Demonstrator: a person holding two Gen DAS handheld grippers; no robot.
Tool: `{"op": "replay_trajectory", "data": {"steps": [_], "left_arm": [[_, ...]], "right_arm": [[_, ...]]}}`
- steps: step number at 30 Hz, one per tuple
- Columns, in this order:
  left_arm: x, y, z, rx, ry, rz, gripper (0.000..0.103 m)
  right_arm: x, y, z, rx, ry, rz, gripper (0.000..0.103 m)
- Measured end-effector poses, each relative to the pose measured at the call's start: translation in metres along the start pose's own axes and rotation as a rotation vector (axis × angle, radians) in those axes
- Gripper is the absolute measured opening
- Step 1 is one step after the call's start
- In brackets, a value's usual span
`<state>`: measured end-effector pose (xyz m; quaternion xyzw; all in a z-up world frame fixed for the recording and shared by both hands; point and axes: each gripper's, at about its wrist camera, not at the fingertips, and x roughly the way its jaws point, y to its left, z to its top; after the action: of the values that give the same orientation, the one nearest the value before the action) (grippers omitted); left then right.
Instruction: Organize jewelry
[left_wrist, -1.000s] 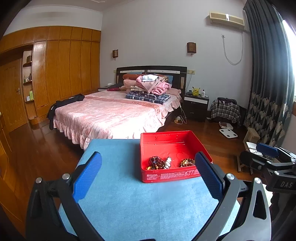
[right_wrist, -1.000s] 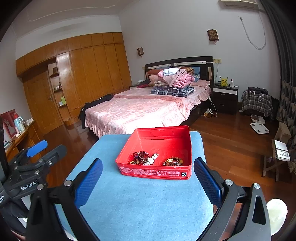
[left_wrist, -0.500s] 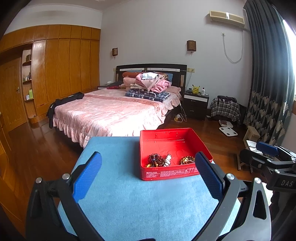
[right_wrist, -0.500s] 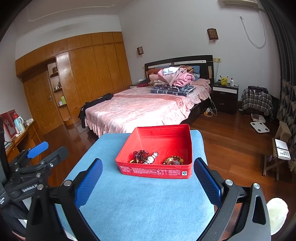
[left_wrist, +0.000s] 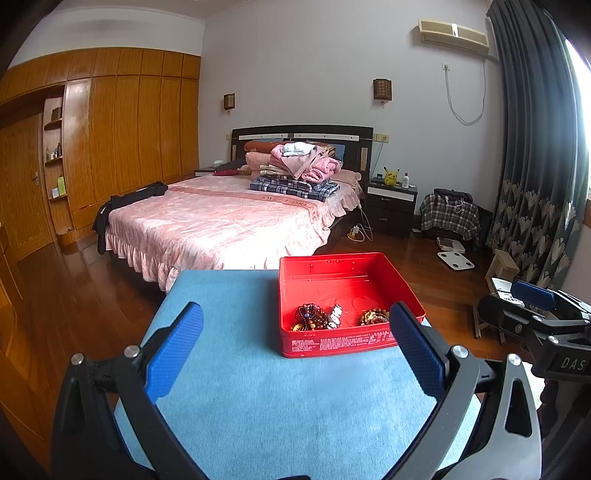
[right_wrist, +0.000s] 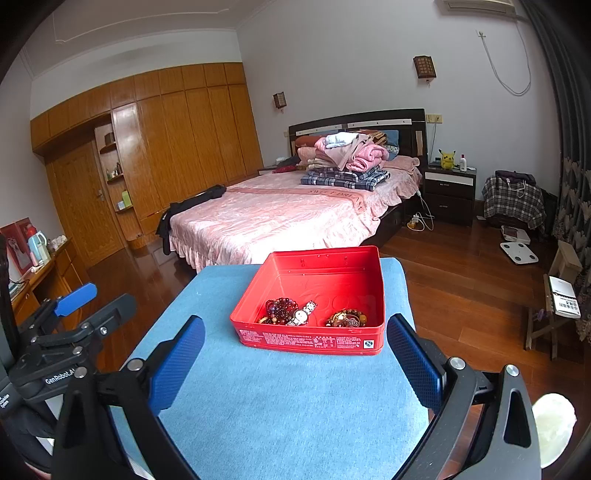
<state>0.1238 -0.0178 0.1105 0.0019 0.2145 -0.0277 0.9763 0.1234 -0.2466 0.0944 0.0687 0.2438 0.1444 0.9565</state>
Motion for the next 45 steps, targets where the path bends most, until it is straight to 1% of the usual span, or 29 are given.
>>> {"op": "replay_trajectory", "data": {"steps": [26, 45], "left_arm": [[0.001, -0.004, -0.006, -0.002, 0.004, -0.006, 0.098], [0.002, -0.005, -0.009, -0.015, 0.005, -0.018, 0.098]], "right_arm": [[0.001, 0.0, 0.001, -0.001, 0.003, -0.001, 0.097], [0.005, -0.002, -0.007, 0.001, 0.012, -0.005, 0.097]]}}
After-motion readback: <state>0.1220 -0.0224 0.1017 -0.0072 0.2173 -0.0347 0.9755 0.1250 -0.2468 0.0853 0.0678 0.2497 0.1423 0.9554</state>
